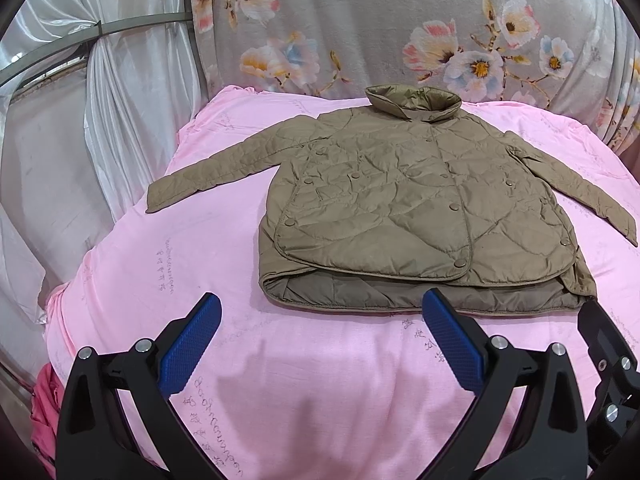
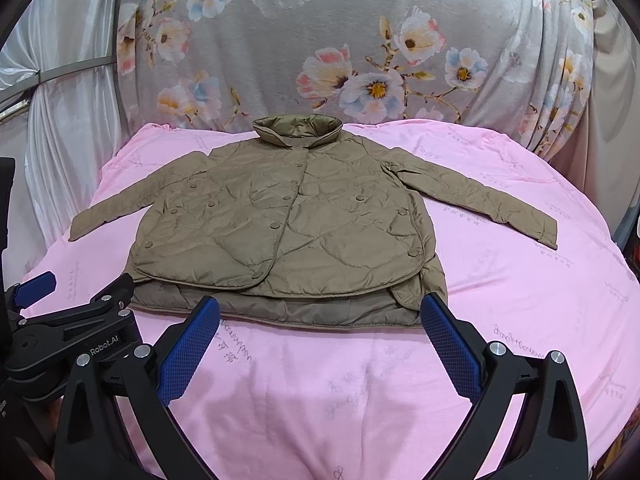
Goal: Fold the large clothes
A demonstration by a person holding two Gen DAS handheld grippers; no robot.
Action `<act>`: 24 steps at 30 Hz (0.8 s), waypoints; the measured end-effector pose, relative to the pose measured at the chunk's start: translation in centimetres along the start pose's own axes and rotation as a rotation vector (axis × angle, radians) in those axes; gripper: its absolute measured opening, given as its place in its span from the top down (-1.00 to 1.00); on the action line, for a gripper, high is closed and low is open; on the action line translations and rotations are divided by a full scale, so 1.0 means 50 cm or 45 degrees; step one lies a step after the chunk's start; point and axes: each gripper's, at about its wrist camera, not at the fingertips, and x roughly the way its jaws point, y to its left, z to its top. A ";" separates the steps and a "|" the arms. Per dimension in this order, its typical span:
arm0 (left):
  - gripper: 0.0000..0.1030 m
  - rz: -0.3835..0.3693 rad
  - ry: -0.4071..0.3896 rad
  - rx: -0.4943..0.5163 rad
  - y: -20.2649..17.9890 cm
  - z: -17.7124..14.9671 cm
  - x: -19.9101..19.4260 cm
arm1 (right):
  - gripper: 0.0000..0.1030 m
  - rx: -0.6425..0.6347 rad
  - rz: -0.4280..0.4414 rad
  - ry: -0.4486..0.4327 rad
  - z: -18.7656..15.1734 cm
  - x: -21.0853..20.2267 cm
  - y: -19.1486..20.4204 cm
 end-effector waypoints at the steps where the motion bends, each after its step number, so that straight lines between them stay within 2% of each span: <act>1: -0.91 0.001 -0.001 0.000 0.000 0.001 -0.002 | -0.90 0.000 0.001 0.001 0.000 0.000 -0.001; 24: -0.91 -0.003 0.003 -0.003 0.004 0.005 -0.002 | -0.90 0.002 0.001 0.001 -0.001 0.001 0.004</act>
